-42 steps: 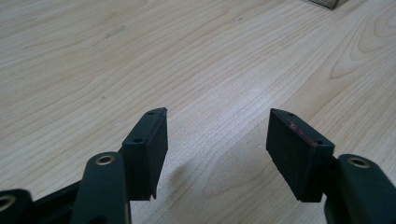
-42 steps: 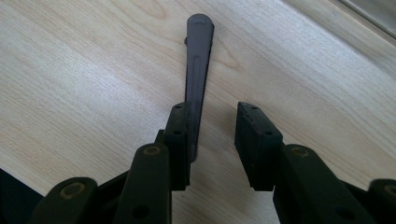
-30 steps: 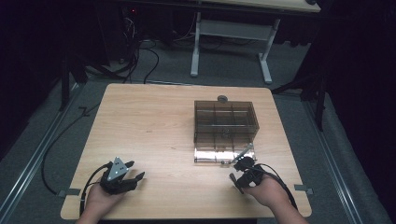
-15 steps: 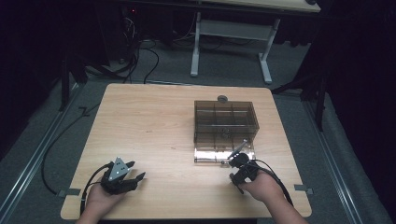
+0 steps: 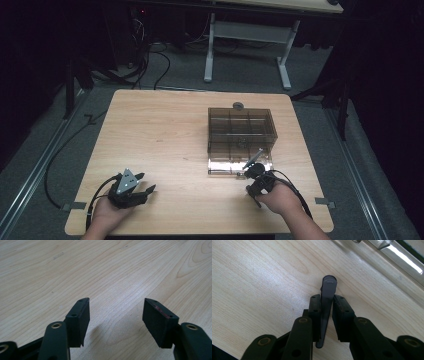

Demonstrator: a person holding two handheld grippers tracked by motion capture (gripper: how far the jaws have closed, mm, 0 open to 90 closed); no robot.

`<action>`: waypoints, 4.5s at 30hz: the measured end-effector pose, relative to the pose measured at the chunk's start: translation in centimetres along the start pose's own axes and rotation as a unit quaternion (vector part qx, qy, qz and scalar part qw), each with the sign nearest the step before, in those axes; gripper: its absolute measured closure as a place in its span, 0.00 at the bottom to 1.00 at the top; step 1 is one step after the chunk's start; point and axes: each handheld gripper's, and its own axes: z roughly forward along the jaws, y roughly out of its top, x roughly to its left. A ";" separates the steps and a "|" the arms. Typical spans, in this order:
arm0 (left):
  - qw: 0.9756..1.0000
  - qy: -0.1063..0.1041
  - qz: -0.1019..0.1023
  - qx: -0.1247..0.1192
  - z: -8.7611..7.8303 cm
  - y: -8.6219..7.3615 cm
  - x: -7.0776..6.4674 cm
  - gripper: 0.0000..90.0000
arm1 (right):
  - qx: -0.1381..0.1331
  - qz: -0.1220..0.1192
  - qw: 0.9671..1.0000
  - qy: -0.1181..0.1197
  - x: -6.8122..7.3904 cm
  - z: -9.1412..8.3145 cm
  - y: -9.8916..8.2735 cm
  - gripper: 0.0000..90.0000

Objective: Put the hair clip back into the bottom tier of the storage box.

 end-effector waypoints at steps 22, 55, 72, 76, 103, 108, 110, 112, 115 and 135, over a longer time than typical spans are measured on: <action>1.000 0.001 0.002 0.000 0.0 0.0 0.0 0.43 | 0.014 0.002 1.000 0.000 -0.1 0.2 0.2 0.88; 1.000 0.000 0.003 0.001 0.0 0.0 -0.1 0.44 | 0.001 -0.017 1.000 0.002 -0.7 -2.2 1.5 0.90; 1.000 -0.003 0.002 -0.002 0.0 0.0 -0.1 0.43 | -0.002 -0.028 1.000 -0.003 -1.5 -4.0 4.2 0.90; 1.000 -0.005 0.003 -0.001 -0.1 0.0 0.0 0.43 | -0.002 -0.031 1.000 -0.001 -1.7 -4.2 5.1 0.90; 1.000 -0.012 0.002 0.000 0.0 0.0 0.0 0.43 | -0.009 -0.053 0.999 -0.007 -2.3 -3.9 10.3 0.90; 1.000 -0.012 0.003 0.000 0.0 0.0 0.0 0.43 | -0.008 -0.053 0.999 -0.007 -2.4 -3.8 10.6 0.90; 1.000 -0.013 0.002 0.001 0.0 0.0 0.0 0.43 | -0.005 -0.049 0.999 -0.007 -2.5 -3.8 10.7 0.90; 1.000 -0.013 0.002 0.001 0.0 0.0 0.0 0.43 | -0.011 -0.055 0.998 -0.006 -2.7 -3.7 10.9 0.90; 1.000 -0.013 0.005 0.001 0.0 0.0 0.0 0.43 | -0.011 -0.072 0.997 -0.011 -2.9 -3.4 11.0 0.90; 1.000 -0.011 0.006 0.002 0.1 0.0 -0.1 0.43 | -0.012 -0.083 0.996 -0.011 -3.8 -1.0 10.5 0.90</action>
